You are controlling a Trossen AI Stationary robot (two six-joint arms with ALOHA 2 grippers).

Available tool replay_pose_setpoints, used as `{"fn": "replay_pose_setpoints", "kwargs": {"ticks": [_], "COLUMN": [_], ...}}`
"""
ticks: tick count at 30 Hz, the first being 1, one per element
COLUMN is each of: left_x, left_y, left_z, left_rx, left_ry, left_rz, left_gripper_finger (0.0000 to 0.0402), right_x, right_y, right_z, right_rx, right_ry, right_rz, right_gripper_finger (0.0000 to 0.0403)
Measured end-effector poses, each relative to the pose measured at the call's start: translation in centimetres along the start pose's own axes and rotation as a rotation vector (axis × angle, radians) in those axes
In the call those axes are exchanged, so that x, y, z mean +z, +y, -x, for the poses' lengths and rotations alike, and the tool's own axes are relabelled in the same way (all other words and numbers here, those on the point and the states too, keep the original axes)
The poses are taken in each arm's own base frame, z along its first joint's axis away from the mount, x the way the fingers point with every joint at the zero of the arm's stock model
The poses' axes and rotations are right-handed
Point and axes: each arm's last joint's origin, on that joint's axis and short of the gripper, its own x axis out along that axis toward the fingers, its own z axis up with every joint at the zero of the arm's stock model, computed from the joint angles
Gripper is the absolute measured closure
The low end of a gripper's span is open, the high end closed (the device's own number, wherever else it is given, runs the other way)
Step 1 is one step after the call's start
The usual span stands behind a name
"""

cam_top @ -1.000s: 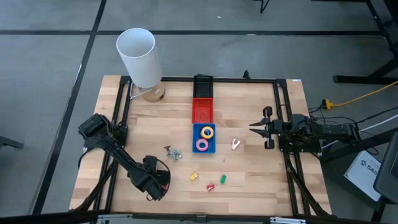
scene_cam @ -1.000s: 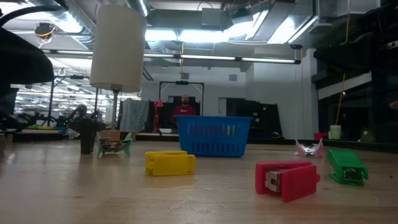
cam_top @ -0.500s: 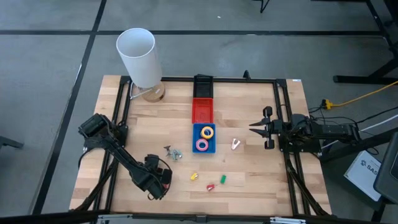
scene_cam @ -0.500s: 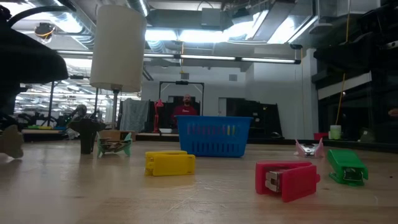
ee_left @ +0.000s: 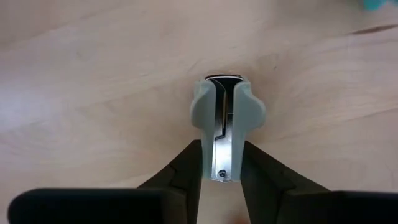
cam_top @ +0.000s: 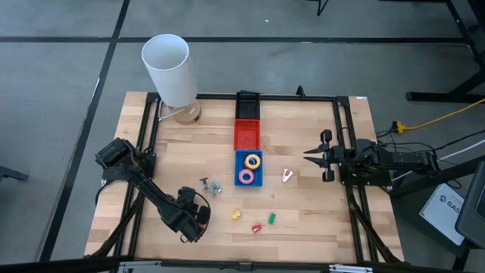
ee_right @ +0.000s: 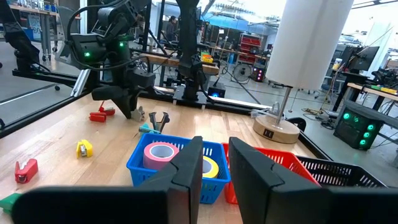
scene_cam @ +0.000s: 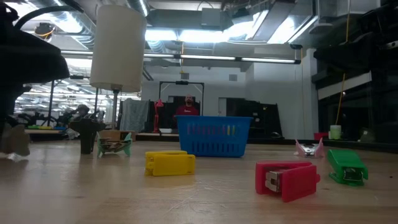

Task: Pick and place Stapler, Stapler remover, tape
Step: Put the gray staple remover into the red bin

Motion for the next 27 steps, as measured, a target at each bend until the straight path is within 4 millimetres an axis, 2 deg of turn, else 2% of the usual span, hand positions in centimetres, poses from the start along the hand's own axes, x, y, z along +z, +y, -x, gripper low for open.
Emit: {"fn": "replay_pose_setpoints", "kwargs": {"ticks": [7, 12, 20, 27], "left_x": [1.0, 2.8, 8.0, 13.3], "left_y": [0.1, -0.1, -1.1, -2.2], "left_z": [1.7, 3.1, 5.4, 6.4], "left_rx": [-0.071, -0.129, -0.288, -0.43], "left_ry": [0.003, 0.011, -0.02, -0.076], "left_rz": [0.006, -0.025, -0.073, -0.126], "left_gripper_finger": [0.032, 0.0318, 0.0319, 0.0322], "right_x": [0.0, 0.0, 0.0, 0.0], "right_y": [0.0, 0.0, 0.0, 0.0], "right_z": [0.0, 0.0, 0.0, 0.0], "right_rx": [0.0, 0.0, 0.0, 0.0], "right_ry": [0.0, 0.001, 0.001, 0.0], "right_rz": [0.0, 0.0, 0.0, 0.0], "right_gripper_finger": [0.0322, 0.0322, 0.0322, 0.0322]}}
